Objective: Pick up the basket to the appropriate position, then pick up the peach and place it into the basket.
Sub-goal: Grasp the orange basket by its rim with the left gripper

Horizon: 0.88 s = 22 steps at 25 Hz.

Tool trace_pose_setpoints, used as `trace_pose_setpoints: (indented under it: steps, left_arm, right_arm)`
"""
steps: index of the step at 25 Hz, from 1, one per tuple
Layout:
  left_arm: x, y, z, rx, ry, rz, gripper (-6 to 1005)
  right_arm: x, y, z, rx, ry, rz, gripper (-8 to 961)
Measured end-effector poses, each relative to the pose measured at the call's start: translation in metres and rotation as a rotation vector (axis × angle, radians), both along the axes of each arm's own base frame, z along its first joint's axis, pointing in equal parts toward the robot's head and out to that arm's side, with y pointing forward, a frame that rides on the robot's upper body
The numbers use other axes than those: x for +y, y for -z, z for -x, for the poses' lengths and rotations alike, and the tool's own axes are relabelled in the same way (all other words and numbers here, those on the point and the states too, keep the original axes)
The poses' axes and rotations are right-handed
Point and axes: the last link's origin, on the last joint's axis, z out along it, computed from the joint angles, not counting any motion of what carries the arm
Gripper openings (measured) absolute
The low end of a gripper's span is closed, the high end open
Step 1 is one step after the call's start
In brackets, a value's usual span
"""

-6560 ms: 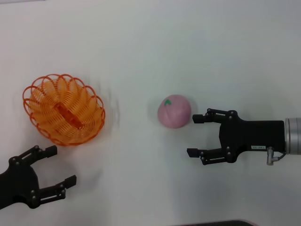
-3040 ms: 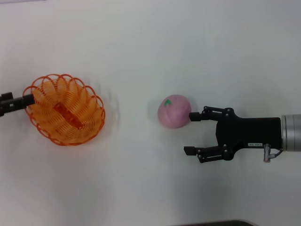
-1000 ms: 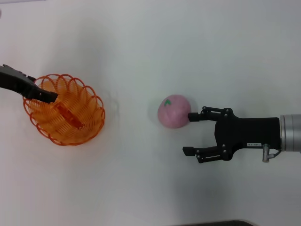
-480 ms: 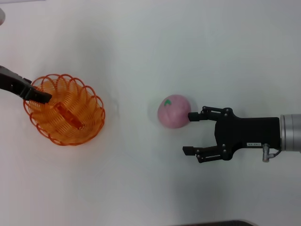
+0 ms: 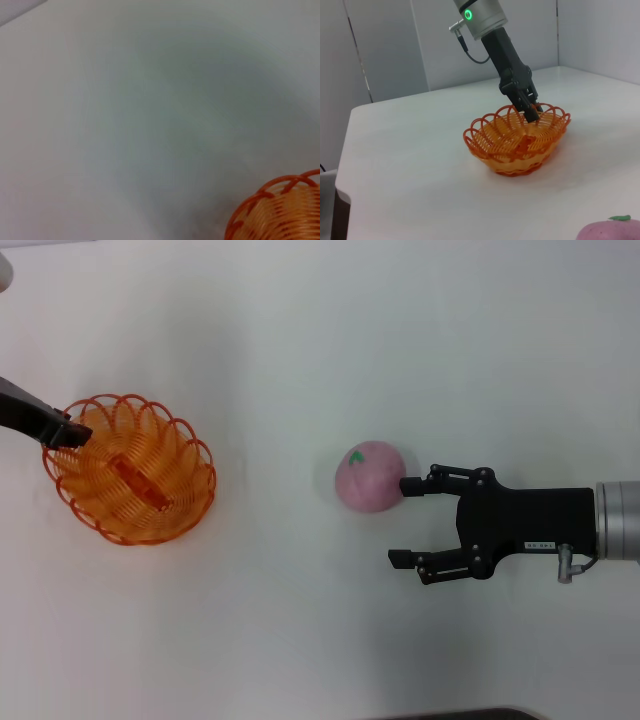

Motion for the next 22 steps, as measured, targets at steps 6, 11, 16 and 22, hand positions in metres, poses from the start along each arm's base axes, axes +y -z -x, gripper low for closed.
trace_pose_setpoints:
  steps: [6, 11, 16, 22]
  left_arm:
    - [0.0000, 0.0002, -0.0010, -0.001, -0.004, 0.004, 279]
    - [-0.0004, 0.0001, -0.0010, -0.002, -0.007, 0.006, 160]
    - [0.0001, 0.0006, -0.0026, -0.003, -0.002, 0.002, 132]
    - [0.0002, 0.0013, -0.0075, -0.014, -0.023, 0.009, 127]
  right_arm:
    - [0.0005, 0.0000, 0.0005, 0.000, -0.002, 0.000, 925]
    - [0.0013, 0.0000, 0.0011, 0.000, -0.004, 0.000, 925]
    - [0.0014, 0.0000, 0.0012, 0.000, -0.005, 0.000, 925]
    - [0.0017, 0.0000, 0.0014, 0.000, -0.006, 0.000, 925]
